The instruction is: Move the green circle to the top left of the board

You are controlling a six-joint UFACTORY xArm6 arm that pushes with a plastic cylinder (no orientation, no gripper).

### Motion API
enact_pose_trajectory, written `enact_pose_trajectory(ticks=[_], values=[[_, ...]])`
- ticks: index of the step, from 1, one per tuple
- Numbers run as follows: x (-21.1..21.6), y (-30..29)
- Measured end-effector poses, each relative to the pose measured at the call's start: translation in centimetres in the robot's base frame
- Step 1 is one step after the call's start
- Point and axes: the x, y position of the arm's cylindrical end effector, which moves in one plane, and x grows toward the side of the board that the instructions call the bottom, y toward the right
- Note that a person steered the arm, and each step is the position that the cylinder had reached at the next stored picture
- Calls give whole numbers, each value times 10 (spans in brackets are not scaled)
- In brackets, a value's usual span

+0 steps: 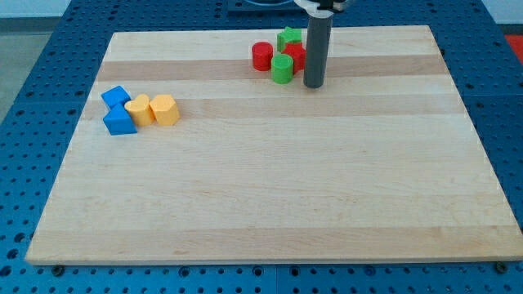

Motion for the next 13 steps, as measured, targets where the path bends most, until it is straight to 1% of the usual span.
enact_pose_trajectory(ticks=[2,6,7,9,13], values=[[-21,-10],[-21,-141],[-30,-159],[-45,-223],[-47,-305]])
